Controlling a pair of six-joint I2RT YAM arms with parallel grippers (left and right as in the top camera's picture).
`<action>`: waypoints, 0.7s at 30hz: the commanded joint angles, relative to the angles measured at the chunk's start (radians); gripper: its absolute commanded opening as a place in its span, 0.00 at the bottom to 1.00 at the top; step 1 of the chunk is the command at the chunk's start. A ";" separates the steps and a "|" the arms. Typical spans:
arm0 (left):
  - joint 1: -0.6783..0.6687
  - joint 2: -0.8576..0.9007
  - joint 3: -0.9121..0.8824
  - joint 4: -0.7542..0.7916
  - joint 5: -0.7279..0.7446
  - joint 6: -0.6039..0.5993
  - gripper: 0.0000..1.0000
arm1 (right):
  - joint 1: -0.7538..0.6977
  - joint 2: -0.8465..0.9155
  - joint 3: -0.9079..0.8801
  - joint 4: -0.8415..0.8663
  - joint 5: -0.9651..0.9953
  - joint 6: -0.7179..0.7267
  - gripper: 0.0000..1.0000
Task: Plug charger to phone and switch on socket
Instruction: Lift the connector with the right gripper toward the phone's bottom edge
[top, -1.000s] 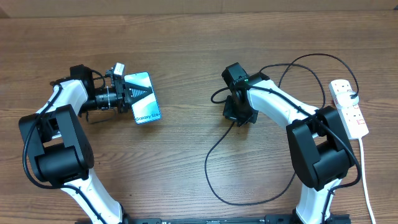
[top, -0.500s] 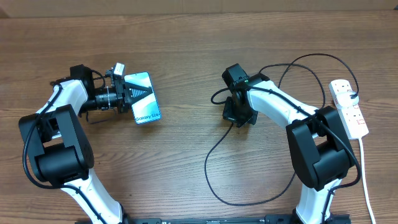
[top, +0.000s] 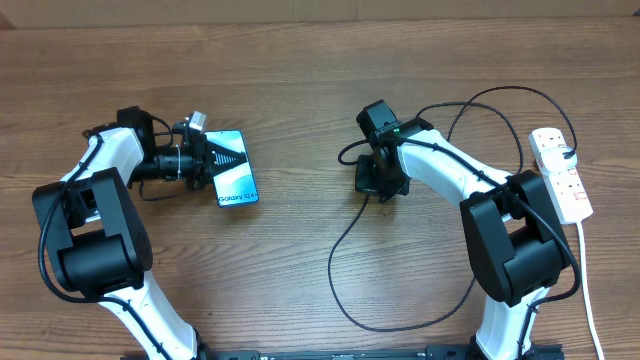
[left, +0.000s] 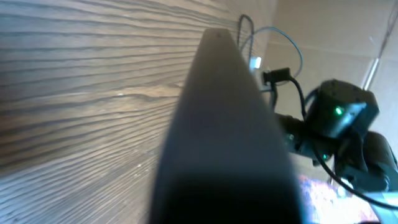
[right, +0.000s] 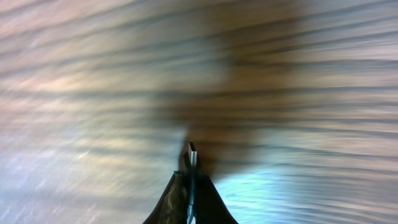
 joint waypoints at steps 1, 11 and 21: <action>-0.009 -0.031 0.009 -0.010 0.322 0.202 0.04 | -0.018 -0.037 0.027 0.006 -0.315 -0.269 0.04; -0.021 -0.046 0.011 -0.193 0.425 0.364 0.05 | -0.010 -0.252 0.031 -0.132 -0.903 -0.644 0.04; -0.016 -0.220 0.016 -0.346 0.424 0.365 0.05 | 0.092 -0.251 0.016 -0.111 -1.105 -0.678 0.04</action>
